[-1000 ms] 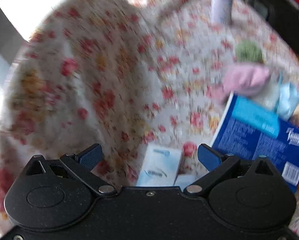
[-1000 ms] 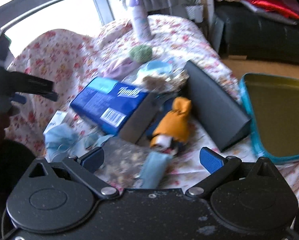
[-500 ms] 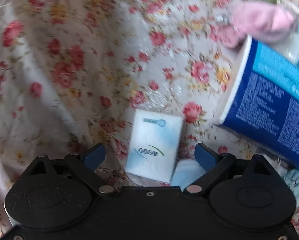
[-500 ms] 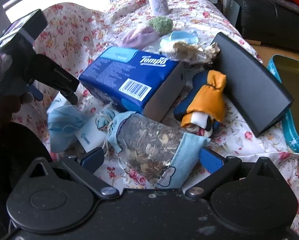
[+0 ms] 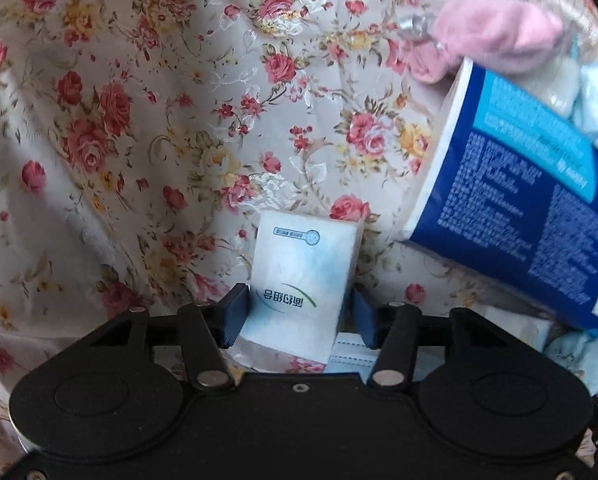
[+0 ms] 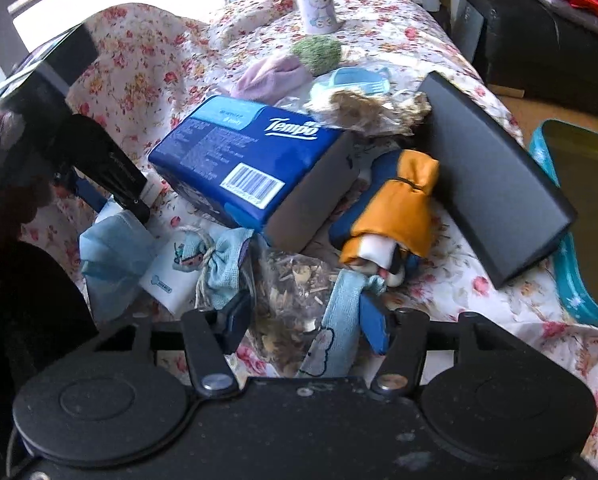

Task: Organize soft objects
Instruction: 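Lift the white packet and the flower bag and carry both over the gold tray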

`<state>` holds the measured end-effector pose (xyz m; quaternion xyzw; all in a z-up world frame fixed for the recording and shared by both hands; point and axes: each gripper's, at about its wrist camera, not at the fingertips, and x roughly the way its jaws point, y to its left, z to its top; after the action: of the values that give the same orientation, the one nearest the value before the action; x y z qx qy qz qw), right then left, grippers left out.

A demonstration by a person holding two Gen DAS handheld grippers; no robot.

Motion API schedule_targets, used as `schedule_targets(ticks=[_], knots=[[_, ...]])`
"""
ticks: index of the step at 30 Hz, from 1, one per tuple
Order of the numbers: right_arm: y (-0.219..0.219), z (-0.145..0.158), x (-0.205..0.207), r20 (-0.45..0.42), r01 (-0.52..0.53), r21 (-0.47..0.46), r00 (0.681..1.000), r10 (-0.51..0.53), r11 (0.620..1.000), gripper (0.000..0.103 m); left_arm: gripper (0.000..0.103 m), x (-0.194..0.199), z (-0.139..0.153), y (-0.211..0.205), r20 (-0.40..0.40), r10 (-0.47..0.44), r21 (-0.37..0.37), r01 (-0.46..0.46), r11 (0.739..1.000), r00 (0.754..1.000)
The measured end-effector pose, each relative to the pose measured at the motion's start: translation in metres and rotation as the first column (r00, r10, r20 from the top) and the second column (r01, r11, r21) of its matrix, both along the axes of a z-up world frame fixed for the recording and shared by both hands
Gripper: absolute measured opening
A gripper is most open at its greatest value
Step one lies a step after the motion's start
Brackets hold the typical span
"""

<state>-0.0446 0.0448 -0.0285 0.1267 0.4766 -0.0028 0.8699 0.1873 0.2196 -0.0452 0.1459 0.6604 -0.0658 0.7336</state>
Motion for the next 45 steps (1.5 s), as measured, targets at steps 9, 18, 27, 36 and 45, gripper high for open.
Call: schedule_targets(ticks=[9,18,27,36,45], knots=[[-0.03,0.012,-0.036,0.006,0.112,-0.041,0.994,-0.112,0.993,0.054,0.051,-0.005,0.021,0.007,0.087,-0.009,-0.071,0.016,0.997,0.996],[-0.054,0.008,-0.054,-0.003,0.194,-0.048,0.981,-0.195,0.98,0.055,0.051,-0.02,0.054,0.024,0.278,0.083,-0.21,-0.024,0.977,0.957],[-0.049,0.002,-0.054,0.013,0.16,-0.063,0.987,-0.16,0.985,0.092,0.051,-0.047,0.068,0.013,0.35,0.136,-0.223,-0.058,0.973,0.927],[-0.049,-0.016,-0.044,-0.02,0.126,-0.064,0.992,-0.127,0.99,0.086,0.051,-0.089,0.09,-0.032,0.39,0.06,-0.223,0.031,0.974,0.919],[-0.053,-0.003,-0.055,0.023,0.097,-0.024,0.995,-0.097,0.995,0.059,0.051,-0.118,0.108,-0.067,0.409,-0.015,-0.215,0.113,0.97,0.912]])
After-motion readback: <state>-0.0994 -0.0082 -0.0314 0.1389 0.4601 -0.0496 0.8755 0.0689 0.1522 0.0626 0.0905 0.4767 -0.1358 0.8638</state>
